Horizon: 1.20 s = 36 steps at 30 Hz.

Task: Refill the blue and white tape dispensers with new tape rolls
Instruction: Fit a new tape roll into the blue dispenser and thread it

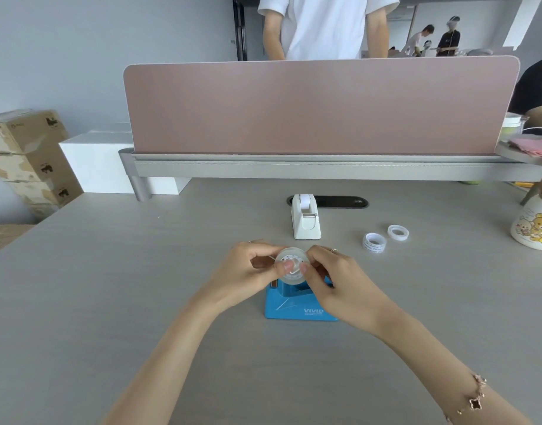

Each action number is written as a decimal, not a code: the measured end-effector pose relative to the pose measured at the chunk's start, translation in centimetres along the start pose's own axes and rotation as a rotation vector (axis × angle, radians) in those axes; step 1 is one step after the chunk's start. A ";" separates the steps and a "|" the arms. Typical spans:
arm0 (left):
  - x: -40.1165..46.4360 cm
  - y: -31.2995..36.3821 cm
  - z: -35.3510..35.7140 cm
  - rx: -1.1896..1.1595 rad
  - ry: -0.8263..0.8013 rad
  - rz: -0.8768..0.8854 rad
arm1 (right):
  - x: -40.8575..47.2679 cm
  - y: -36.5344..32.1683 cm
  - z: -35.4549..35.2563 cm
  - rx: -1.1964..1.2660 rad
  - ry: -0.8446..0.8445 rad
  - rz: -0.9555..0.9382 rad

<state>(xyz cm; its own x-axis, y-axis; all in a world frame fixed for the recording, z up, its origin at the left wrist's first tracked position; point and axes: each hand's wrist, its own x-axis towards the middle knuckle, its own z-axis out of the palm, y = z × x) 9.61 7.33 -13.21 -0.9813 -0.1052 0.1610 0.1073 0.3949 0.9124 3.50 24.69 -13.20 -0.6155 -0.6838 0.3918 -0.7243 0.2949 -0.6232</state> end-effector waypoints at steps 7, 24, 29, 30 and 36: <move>-0.1 0.0 0.0 -0.044 -0.019 0.038 | -0.1 -0.4 0.1 0.067 0.027 0.016; -0.1 0.6 0.1 -0.083 -0.058 -0.058 | -0.1 0.3 -0.5 -0.038 -0.051 -0.038; -0.3 0.8 -0.3 -0.061 -0.096 -0.055 | -0.2 0.3 -0.8 -0.092 -0.122 -0.116; -0.3 1.0 -0.3 -0.067 -0.101 -0.051 | -0.2 0.2 -0.9 -0.082 -0.119 -0.119; -0.5 1.8 -0.2 -0.113 -0.149 -0.034 | -0.2 0.1 -1.3 0.010 -0.102 -0.103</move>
<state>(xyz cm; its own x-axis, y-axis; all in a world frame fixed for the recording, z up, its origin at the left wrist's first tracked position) 10.34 7.89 -11.52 -0.9966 0.0228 0.0797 0.0829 0.2877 0.9541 3.21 25.70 -12.46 -0.5031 -0.7746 0.3833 -0.7783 0.2133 -0.5906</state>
